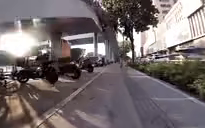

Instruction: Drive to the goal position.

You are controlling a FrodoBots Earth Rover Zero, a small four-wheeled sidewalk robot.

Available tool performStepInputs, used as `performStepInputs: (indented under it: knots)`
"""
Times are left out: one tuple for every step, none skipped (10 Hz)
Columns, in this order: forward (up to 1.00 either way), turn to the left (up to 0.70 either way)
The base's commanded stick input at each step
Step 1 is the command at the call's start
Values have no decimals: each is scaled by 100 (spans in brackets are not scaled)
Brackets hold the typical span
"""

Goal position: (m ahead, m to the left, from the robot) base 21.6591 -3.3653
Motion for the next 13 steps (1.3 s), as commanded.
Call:
performStepInputs:
  knots:
    - [70,0]
    - [70,0]
    - [70,0]
    - [70,0]
    - [70,0]
    - [70,0]
    - [70,0]
    - [70,0]
    - [70,0]
    - [70,0]
    - [70,0]
    - [70,0]
    - [70,-6]
